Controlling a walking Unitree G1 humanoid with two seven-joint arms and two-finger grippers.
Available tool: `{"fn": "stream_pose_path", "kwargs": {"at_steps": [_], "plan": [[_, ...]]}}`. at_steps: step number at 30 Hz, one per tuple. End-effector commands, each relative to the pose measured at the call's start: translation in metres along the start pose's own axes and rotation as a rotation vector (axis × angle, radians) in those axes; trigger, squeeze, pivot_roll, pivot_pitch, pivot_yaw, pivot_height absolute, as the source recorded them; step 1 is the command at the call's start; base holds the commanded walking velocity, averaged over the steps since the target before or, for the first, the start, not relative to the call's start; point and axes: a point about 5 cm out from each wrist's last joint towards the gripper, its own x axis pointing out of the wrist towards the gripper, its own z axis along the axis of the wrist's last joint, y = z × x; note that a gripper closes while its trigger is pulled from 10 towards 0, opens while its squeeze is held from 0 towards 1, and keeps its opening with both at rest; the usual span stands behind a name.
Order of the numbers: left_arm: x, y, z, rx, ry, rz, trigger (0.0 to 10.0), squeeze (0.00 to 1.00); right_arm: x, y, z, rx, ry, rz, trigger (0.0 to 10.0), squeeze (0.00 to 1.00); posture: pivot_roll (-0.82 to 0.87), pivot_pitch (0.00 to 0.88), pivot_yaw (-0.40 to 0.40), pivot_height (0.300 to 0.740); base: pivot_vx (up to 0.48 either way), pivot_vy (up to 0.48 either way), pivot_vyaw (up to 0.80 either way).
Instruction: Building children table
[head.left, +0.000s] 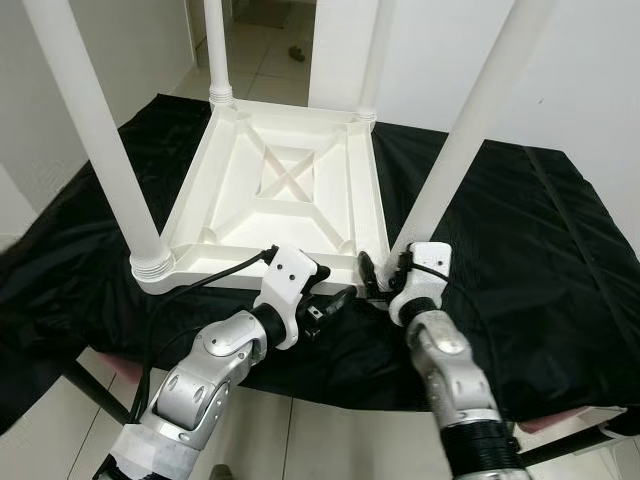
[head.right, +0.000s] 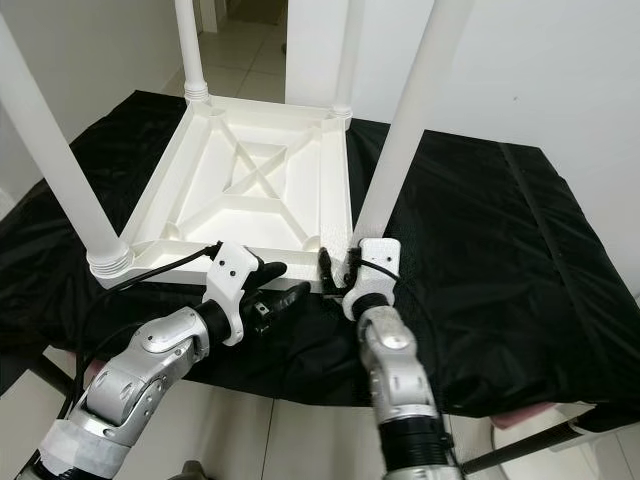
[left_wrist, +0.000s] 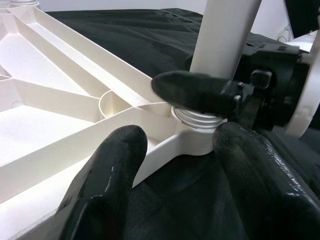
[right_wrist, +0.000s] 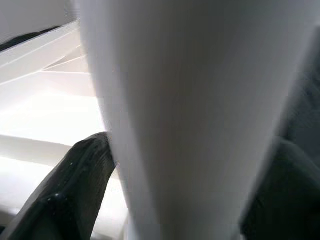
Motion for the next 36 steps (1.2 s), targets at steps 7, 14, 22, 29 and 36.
{"fn": "stream_pose_path", "kwargs": {"at_steps": [7, 14, 22, 29, 36], "plan": [[0.005, -0.004, 0.001, 0.007, 0.005, -0.062, 10.0, 0.00, -0.006, -0.013, -0.005, -0.138, 0.056, 0.351, 10.0, 0.00, 0.03, 0.000, -0.033, 0.740, 0.000, 0.000, 0.00], [0.004, -0.006, 0.001, 0.004, 0.005, -0.069, 10.0, 0.00, 0.001, -0.012, -0.013, -0.226, 0.098, 0.464, 8.1, 0.00, 0.03, 0.000, -0.032, 0.740, 0.000, 0.000, 0.00], [0.004, -0.007, 0.002, -0.002, 0.002, -0.063, 10.0, 0.00, 0.004, -0.008, -0.017, -0.254, 0.075, 0.523, 0.0, 0.00, 0.05, 0.000, -0.041, 0.740, 0.000, 0.000, 0.00], [0.002, -0.009, 0.001, -0.008, 0.005, -0.063, 10.0, 0.00, 0.002, -0.013, -0.021, -0.230, 0.069, 0.404, 0.0, 0.00, 0.05, 0.000, -0.038, 0.740, 0.000, 0.000, 0.00], [0.002, -0.011, 0.000, -0.013, 0.010, -0.070, 10.0, 0.00, -0.002, -0.008, -0.027, -0.131, 0.086, 0.171, 0.0, 0.00, 0.04, 0.000, -0.038, 0.740, 0.000, 0.000, 0.00]]}}
